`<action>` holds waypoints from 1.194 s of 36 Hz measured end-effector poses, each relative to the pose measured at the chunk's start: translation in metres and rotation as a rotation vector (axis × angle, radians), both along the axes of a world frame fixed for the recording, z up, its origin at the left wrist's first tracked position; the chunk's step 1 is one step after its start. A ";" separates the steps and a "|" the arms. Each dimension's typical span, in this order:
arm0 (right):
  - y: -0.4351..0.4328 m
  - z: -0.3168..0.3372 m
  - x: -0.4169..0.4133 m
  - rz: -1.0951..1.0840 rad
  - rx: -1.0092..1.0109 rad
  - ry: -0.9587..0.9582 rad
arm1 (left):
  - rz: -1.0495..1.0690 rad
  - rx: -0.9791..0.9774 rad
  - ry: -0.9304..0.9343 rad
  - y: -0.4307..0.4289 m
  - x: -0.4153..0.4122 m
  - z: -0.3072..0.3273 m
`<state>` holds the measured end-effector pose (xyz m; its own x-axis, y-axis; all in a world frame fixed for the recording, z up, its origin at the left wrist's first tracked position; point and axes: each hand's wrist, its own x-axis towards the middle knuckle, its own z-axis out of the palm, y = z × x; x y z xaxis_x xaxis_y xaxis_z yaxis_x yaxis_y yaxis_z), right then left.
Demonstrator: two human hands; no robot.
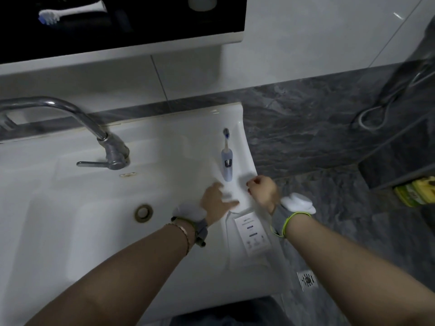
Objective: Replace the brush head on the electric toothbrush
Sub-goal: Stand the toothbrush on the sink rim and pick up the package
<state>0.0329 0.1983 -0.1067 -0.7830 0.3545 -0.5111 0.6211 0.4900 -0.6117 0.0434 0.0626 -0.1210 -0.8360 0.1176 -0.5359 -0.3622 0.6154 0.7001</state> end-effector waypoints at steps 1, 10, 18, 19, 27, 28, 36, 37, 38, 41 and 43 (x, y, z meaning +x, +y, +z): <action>0.000 0.000 0.002 -0.006 0.016 -0.002 | -0.133 -0.033 -0.100 0.003 0.010 -0.007; 0.007 0.000 0.018 0.012 0.078 0.003 | -0.464 -0.254 -0.125 0.026 0.037 -0.027; -0.004 0.020 0.022 0.259 0.025 -0.151 | -0.279 -0.147 -0.309 -0.008 0.038 -0.016; -0.010 0.022 0.022 0.298 0.031 -0.160 | -0.243 -0.130 -0.346 -0.017 0.037 -0.010; -0.089 0.066 0.006 0.637 0.165 -0.125 | 0.104 -0.047 -0.216 -0.118 0.025 0.049; -0.102 0.075 0.001 0.649 0.188 -0.125 | 0.152 -0.026 -0.181 -0.132 0.020 0.061; -0.212 0.172 -0.036 0.715 0.321 0.062 | 0.382 0.303 0.238 -0.234 -0.021 0.199; -0.212 0.177 -0.039 0.707 0.327 0.054 | 0.400 0.317 0.308 -0.233 -0.025 0.208; -0.232 0.192 -0.046 0.715 0.343 0.118 | 0.432 0.324 0.407 -0.251 -0.032 0.230; -0.257 0.224 -0.058 0.705 0.413 0.204 | 0.485 0.423 0.615 -0.273 -0.047 0.275; -0.271 0.241 -0.066 0.696 0.414 0.260 | 0.479 0.504 0.708 -0.287 -0.056 0.299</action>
<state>-0.0330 -0.0723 0.1341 -0.9665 -0.1328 -0.2197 -0.0403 0.9237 -0.3809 -0.0130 -0.2248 0.1784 -0.9628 -0.2395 0.1254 0.1082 0.0839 0.9906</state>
